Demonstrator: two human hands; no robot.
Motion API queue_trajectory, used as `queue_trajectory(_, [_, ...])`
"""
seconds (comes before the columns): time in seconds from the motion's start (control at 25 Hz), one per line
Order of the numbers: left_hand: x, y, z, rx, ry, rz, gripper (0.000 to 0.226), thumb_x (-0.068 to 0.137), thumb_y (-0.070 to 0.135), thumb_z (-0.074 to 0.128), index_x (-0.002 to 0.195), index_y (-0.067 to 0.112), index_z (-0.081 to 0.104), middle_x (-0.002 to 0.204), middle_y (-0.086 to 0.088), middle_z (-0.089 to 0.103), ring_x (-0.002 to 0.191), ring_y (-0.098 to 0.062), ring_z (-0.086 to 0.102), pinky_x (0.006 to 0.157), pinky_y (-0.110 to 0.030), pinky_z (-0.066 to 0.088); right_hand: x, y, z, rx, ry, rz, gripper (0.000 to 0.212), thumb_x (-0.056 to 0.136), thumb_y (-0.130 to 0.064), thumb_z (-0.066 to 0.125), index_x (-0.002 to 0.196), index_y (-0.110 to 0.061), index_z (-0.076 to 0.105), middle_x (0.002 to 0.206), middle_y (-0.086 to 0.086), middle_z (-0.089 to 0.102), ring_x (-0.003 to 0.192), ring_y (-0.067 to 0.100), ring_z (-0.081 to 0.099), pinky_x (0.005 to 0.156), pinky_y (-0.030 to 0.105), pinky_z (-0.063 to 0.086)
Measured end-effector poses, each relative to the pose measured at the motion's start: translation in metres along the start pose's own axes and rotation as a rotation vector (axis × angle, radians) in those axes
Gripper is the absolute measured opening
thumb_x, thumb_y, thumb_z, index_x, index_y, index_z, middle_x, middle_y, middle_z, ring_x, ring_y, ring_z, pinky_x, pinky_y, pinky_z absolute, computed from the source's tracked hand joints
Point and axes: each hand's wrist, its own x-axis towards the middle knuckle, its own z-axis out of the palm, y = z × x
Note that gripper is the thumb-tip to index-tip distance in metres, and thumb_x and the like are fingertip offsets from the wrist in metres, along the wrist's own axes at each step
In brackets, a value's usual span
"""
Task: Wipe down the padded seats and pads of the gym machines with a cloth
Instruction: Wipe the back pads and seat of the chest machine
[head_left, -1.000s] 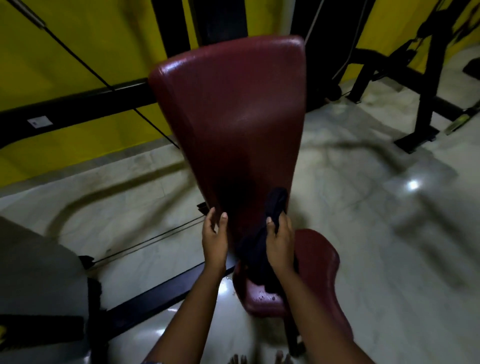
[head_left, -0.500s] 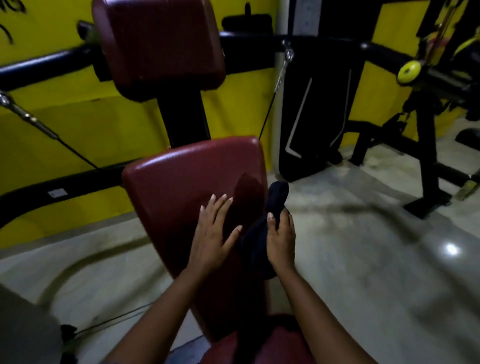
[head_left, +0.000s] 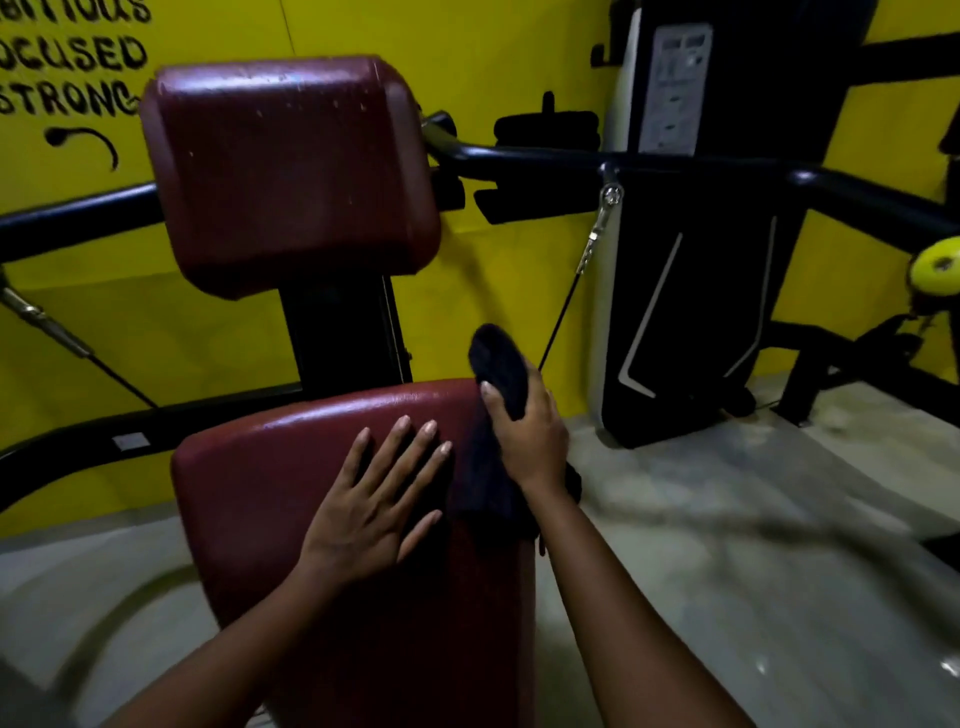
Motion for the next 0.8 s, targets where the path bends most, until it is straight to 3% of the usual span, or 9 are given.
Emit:
queue_trajectory(0.16, [0.000,0.001,0.002,0.014,0.009,-0.009,0.060,0.097,0.047,0.025,0.148,0.015,0.026,0.153,-0.011,0.029,0.142,-0.029,0.023,0.111,-0.053,0.024,-0.032,0.040,0.008,0.315,0.073,0.214,0.089,0.067,-0.078,0.031,0.125,-0.015,0.053,0.119,0.005,0.063,0.111,0.024,0.058,0.089,0.031,0.044])
queue_trajectory(0.32, [-0.002,0.003,0.005,0.039,0.023,-0.005,0.060,0.097,0.047,0.027,0.147,0.015,0.029,0.153,-0.011,0.028,0.142,-0.029,0.023,0.112,-0.053,0.023,-0.088,0.076,0.020,0.330,0.048,0.413,0.095,0.064,-0.089,0.028,0.104,-0.010,0.060,0.100,0.008,0.064,0.098,0.027,0.061,0.083,0.036,0.046])
queue_trajectory(0.44, [0.000,0.001,0.003,0.059,0.016,-0.007,0.060,0.096,0.047,0.029,0.147,0.016,0.029,0.153,-0.010,0.028,0.143,-0.028,0.023,0.113,-0.052,0.022,-0.075,0.059,0.012,0.323,0.108,0.371,0.066,0.089,-0.064,0.035,0.120,-0.008,0.056,0.115,0.011,0.061,0.111,0.029,0.055,0.088,0.030,0.040])
queue_trajectory(0.56, [-0.005,0.008,0.001,0.009,0.034,-0.081,0.058,0.097,0.047,0.026,0.148,0.018,0.027,0.154,-0.008,0.027,0.143,-0.026,0.021,0.115,-0.049,0.015,-0.049,0.028,0.007,0.209,0.149,0.305,0.051,0.097,-0.045,0.038,0.135,-0.011,0.043,0.132,0.009,0.052,0.121,0.028,0.047,0.083,0.026,0.031])
queue_trajectory(0.64, [-0.025,0.032,0.009,-0.042,0.056,-0.153,0.058,0.097,0.046,0.025,0.148,0.017,0.026,0.156,-0.006,0.022,0.144,-0.025,0.019,0.116,-0.049,0.010,-0.052,0.028,0.016,0.157,0.220,0.292,0.054,0.096,-0.048,0.038,0.138,-0.014,0.039,0.135,0.008,0.051,0.122,0.028,0.047,0.081,0.028,0.032])
queue_trajectory(0.72, [-0.061,0.059,0.022,-0.030,0.048,-0.152,0.060,0.097,0.048,0.025,0.149,0.019,0.021,0.159,-0.003,0.010,0.146,-0.024,0.010,0.117,-0.048,0.004,-0.075,0.044,0.028,0.170,0.329,0.316,0.060,0.093,-0.057,0.036,0.132,-0.014,0.046,0.128,0.008,0.057,0.117,0.028,0.051,0.075,0.026,0.029])
queue_trajectory(0.8, [-0.088,0.072,0.031,0.022,0.054,-0.106,0.062,0.097,0.050,0.025,0.150,0.020,0.015,0.160,-0.002,0.001,0.147,-0.023,0.001,0.117,-0.047,0.000,-0.102,0.068,0.041,0.197,0.414,0.353,0.078,0.080,-0.070,0.025,0.129,-0.015,0.050,0.125,0.008,0.060,0.113,0.026,0.055,0.076,0.024,0.031])
